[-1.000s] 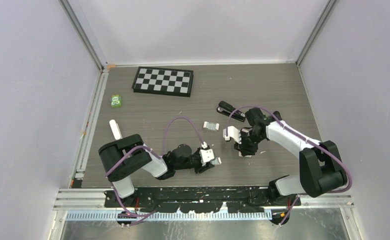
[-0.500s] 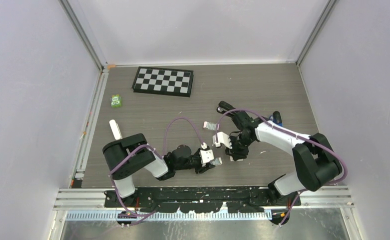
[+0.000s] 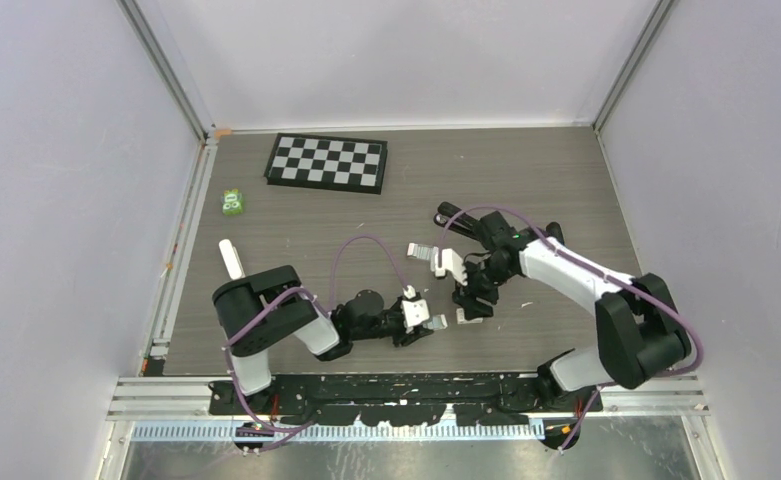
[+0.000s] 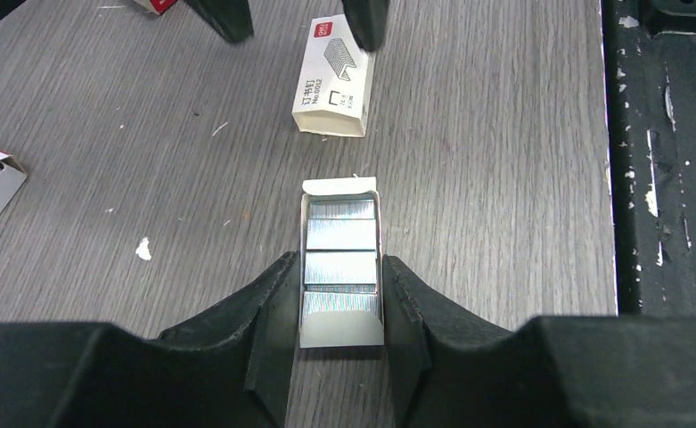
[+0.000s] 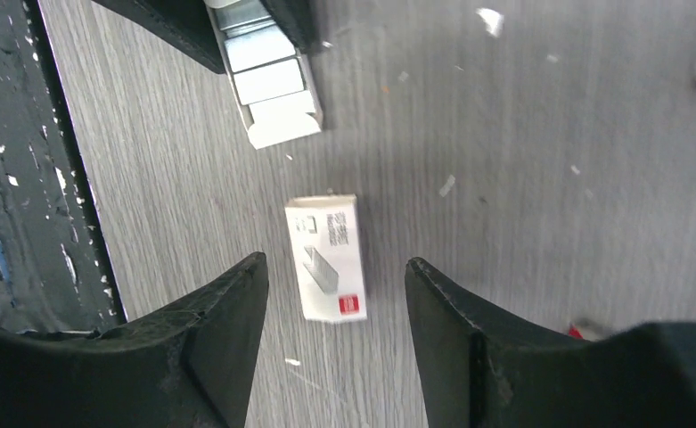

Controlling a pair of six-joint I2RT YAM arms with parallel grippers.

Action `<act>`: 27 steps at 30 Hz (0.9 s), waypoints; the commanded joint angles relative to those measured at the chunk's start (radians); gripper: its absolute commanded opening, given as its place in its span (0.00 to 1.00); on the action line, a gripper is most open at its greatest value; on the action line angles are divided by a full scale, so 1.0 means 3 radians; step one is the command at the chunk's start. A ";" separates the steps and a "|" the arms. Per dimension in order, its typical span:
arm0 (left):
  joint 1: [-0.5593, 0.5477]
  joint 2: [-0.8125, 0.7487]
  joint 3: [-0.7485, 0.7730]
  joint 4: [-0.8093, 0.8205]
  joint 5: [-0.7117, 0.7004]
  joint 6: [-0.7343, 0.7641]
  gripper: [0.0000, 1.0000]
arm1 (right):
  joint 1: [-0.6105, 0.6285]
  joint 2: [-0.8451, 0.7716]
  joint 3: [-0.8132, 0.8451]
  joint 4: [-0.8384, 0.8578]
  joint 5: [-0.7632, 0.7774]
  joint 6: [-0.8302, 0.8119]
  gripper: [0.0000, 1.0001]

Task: Unload the staples from the stapler
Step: Move the staple box to the center of the board, then close the staple box at the center of the board.

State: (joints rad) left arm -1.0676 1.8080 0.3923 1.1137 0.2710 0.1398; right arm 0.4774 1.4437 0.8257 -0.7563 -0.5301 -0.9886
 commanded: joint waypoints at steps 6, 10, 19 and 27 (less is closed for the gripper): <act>-0.0016 0.0080 0.0224 -0.0077 0.0025 0.0120 0.39 | -0.0615 -0.0542 0.0027 -0.0342 0.0070 -0.0170 0.49; -0.0015 0.0074 0.0244 -0.0110 -0.0008 0.0149 0.39 | -0.0760 -0.0480 0.0014 -0.0411 0.0199 -0.0207 0.44; -0.0011 0.0128 0.0331 -0.0143 0.0009 0.0178 0.39 | -0.0785 -0.0174 0.0036 -0.0486 0.0500 -0.0243 0.40; -0.0015 0.0160 0.0390 -0.0174 0.0025 0.0178 0.39 | -0.0780 0.0169 0.0131 -0.0501 0.0511 -0.0054 0.25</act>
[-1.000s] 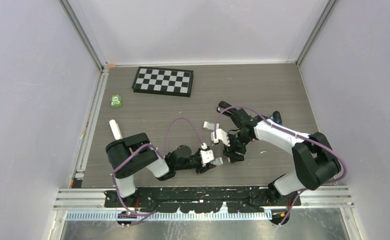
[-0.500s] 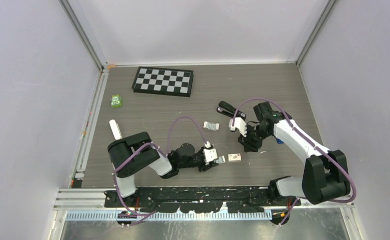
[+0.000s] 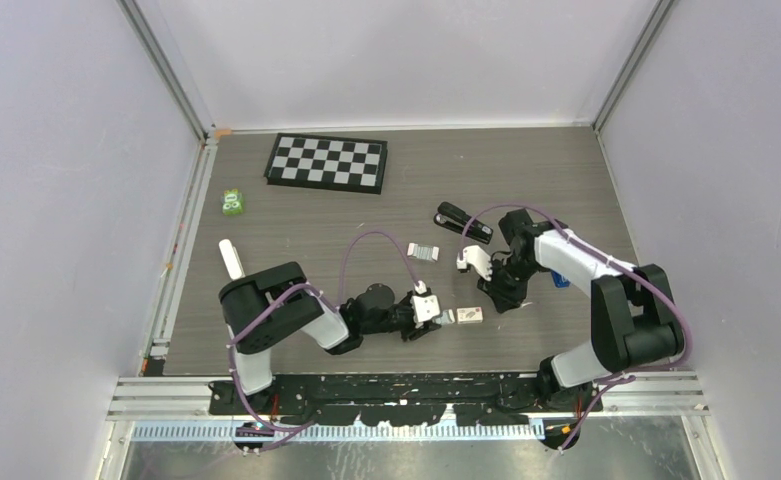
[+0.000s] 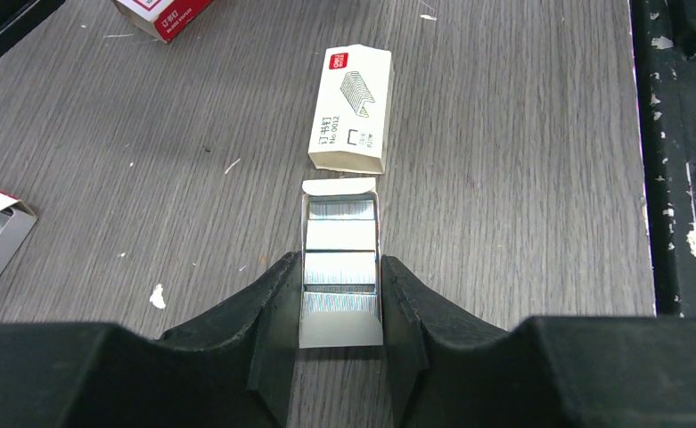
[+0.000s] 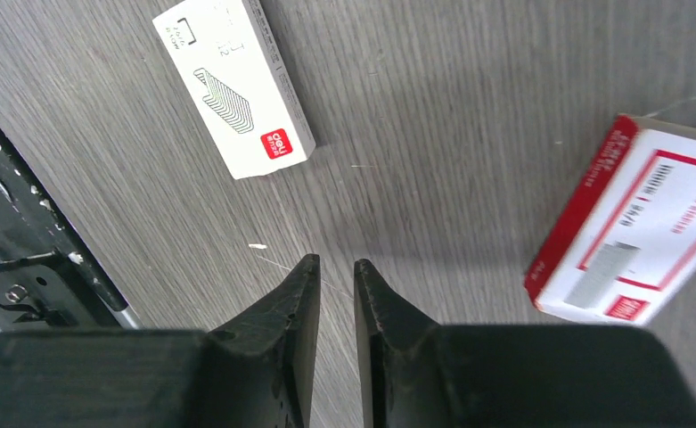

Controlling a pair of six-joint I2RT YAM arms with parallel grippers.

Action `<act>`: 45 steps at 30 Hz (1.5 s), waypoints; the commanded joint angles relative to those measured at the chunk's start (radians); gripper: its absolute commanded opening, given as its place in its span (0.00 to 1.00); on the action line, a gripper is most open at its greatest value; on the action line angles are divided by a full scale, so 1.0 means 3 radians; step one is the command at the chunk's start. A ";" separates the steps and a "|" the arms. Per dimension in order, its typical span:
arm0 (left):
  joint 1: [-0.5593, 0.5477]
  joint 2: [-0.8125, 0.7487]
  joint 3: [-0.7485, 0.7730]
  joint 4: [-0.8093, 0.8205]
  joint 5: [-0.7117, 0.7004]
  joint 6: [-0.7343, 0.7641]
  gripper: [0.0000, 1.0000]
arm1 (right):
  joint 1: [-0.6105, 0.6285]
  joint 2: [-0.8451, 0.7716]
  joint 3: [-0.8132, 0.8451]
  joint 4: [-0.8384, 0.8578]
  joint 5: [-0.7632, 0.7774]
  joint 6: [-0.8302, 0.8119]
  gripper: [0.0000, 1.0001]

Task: Unload the staples from the stapler
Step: Close the staple box at the center of the board.

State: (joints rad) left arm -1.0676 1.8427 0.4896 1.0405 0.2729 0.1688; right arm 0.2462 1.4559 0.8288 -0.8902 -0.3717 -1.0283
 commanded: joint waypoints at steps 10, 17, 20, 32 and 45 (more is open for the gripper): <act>-0.0015 0.0099 0.0083 0.0126 -0.0015 0.0023 0.38 | 0.0105 0.0278 0.0132 0.0009 -0.0003 0.0187 0.25; -0.0015 0.0137 0.0102 0.0171 0.0011 -0.0023 0.38 | 0.0200 0.0374 0.0147 0.0019 0.0037 0.0246 0.25; -0.0017 0.0145 0.0100 0.0168 0.0029 -0.0027 0.37 | 0.0223 0.0400 0.0156 0.0035 0.0038 0.0282 0.25; -0.0018 0.0151 0.0081 0.0188 0.0113 -0.0114 0.37 | 0.0363 0.0501 0.0208 0.0047 0.0058 0.0395 0.25; -0.0026 0.0187 0.0108 0.0208 0.0167 -0.0161 0.37 | 0.0431 0.0520 0.0216 0.0034 0.0017 0.0406 0.25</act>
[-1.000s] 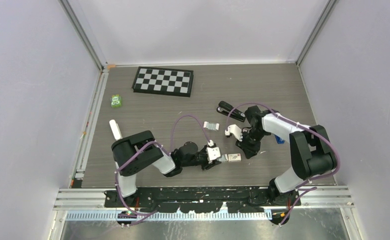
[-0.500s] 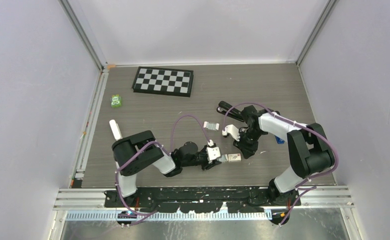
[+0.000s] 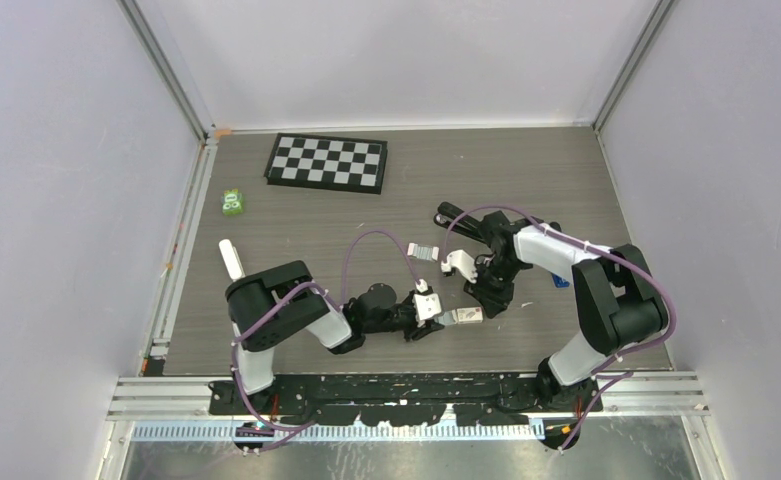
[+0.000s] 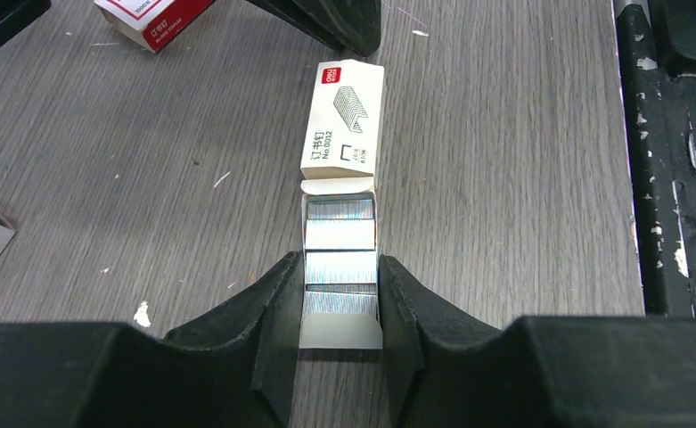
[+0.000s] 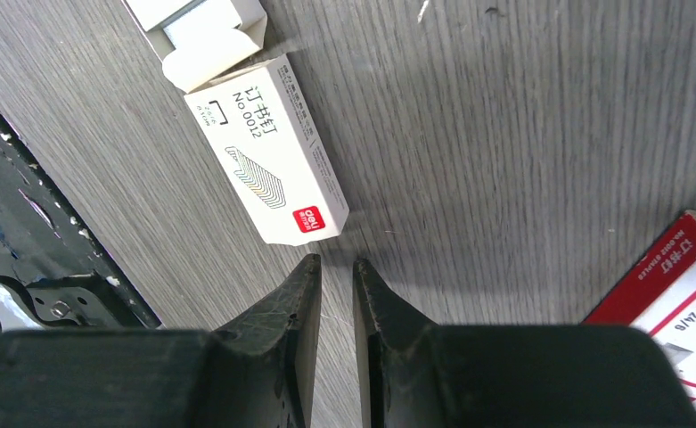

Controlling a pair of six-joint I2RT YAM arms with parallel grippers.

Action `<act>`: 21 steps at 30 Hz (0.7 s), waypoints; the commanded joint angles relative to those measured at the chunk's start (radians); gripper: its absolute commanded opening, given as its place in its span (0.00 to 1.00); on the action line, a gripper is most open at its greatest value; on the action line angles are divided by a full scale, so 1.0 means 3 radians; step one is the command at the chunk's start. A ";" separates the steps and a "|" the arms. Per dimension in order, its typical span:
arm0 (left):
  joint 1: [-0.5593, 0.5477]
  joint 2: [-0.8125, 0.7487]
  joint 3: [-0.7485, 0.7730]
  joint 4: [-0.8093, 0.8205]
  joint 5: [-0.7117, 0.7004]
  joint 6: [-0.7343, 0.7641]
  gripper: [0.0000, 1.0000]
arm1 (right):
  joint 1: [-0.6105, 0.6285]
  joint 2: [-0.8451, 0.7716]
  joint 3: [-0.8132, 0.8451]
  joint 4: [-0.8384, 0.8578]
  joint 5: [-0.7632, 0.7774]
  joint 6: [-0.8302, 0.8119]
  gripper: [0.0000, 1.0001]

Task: Unload the staples from the stapler
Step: Close the staple box at the center of the board.

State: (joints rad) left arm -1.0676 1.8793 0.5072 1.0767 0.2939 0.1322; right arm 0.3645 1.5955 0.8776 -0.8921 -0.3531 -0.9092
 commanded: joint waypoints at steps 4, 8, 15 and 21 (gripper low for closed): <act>-0.0031 0.0076 0.0073 0.0087 0.0104 -0.0046 0.36 | 0.0054 0.0059 0.0056 0.0039 -0.0055 0.0006 0.25; -0.0037 0.0091 0.0101 0.0087 0.0102 -0.0050 0.36 | 0.0068 0.0058 0.0060 0.0036 -0.0065 0.0014 0.25; -0.0053 0.0121 0.0132 0.0087 0.0079 -0.0057 0.36 | 0.0086 0.0062 0.0061 0.0023 -0.0077 0.0007 0.25; -0.0057 0.0127 0.0143 0.0076 0.0046 -0.0041 0.36 | 0.0114 0.0078 0.0065 0.0023 -0.0078 0.0009 0.25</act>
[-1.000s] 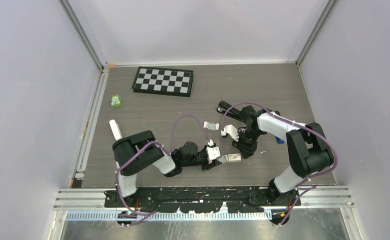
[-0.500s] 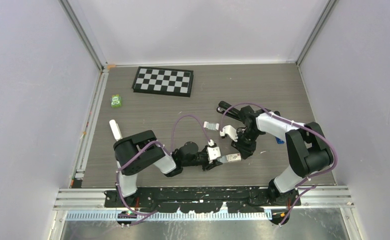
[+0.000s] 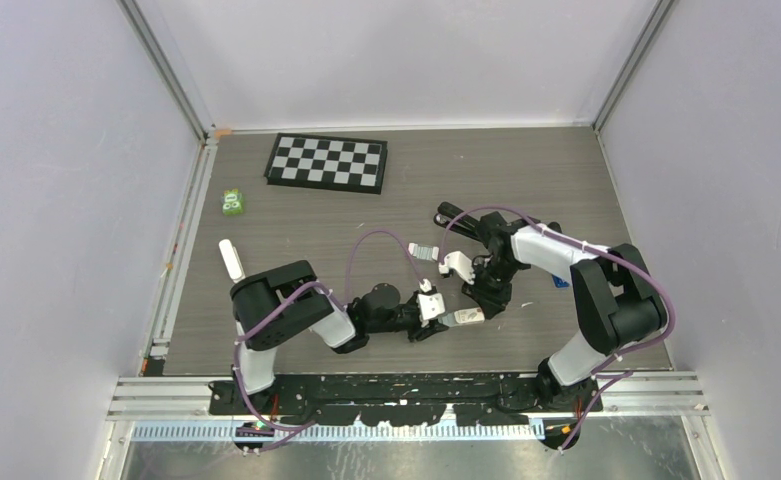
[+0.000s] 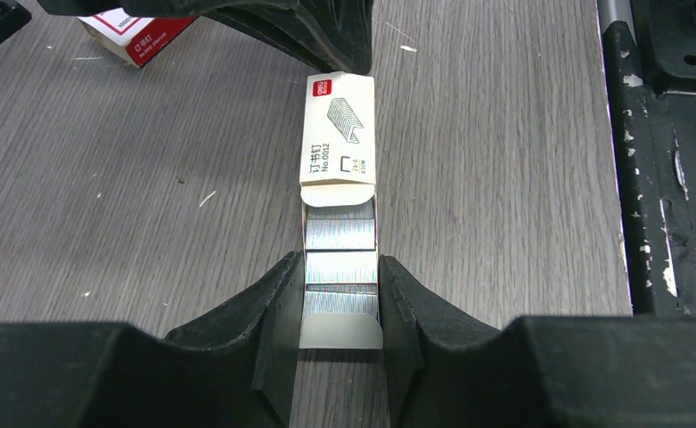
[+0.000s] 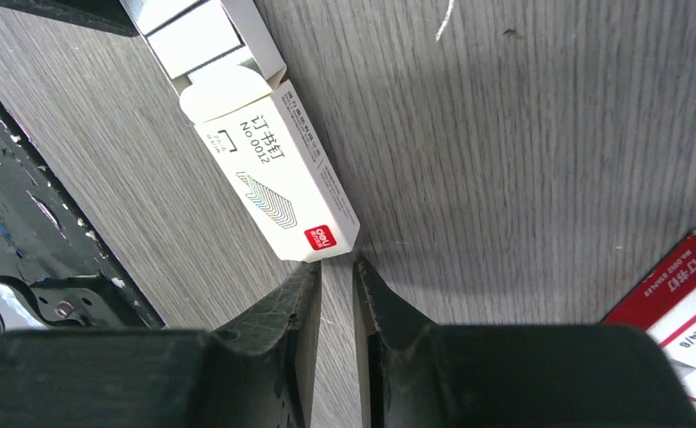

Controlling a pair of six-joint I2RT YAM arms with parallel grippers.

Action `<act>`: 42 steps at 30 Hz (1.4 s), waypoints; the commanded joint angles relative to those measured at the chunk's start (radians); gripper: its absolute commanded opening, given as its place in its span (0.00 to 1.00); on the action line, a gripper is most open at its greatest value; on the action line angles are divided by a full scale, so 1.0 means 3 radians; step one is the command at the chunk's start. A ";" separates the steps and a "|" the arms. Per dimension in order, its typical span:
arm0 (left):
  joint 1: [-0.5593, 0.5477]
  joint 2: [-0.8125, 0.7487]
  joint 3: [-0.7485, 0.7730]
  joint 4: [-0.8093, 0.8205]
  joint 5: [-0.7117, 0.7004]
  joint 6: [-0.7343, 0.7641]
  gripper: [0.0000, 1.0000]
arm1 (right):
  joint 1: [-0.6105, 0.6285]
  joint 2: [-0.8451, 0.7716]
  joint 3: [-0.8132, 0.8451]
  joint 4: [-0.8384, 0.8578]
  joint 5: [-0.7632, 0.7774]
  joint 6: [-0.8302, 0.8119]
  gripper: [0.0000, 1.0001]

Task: Unload the staples from the stapler
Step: Close the staple box at the center of the board.

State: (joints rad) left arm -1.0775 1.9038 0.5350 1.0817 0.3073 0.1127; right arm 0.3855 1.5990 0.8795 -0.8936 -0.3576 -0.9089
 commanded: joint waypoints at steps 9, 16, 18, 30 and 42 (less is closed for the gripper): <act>-0.0039 0.0044 0.0102 -0.0008 0.0003 0.0054 0.36 | 0.0075 0.0092 0.0060 0.0055 -0.0028 0.0030 0.26; -0.0044 0.0036 0.0125 -0.0064 0.0009 0.0081 0.36 | 0.0099 0.0116 0.0075 0.0056 -0.0030 0.0053 0.26; -0.0043 0.0036 0.0142 -0.0088 0.0009 0.0092 0.36 | 0.0110 0.0125 0.0080 0.0057 -0.0027 0.0062 0.26; -0.0044 0.0061 0.0217 -0.0129 -0.0003 0.0095 0.36 | 0.0191 0.0195 0.0090 0.0082 0.0008 0.0091 0.26; -0.0044 -0.0205 0.0199 -0.0145 -0.0190 -0.0208 0.62 | 0.0055 0.0079 0.0136 0.0151 0.0154 0.0322 0.34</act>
State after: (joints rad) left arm -1.0847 1.9083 0.5781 1.0283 0.2867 0.1028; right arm 0.4255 1.6341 0.9127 -0.9184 -0.3309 -0.8162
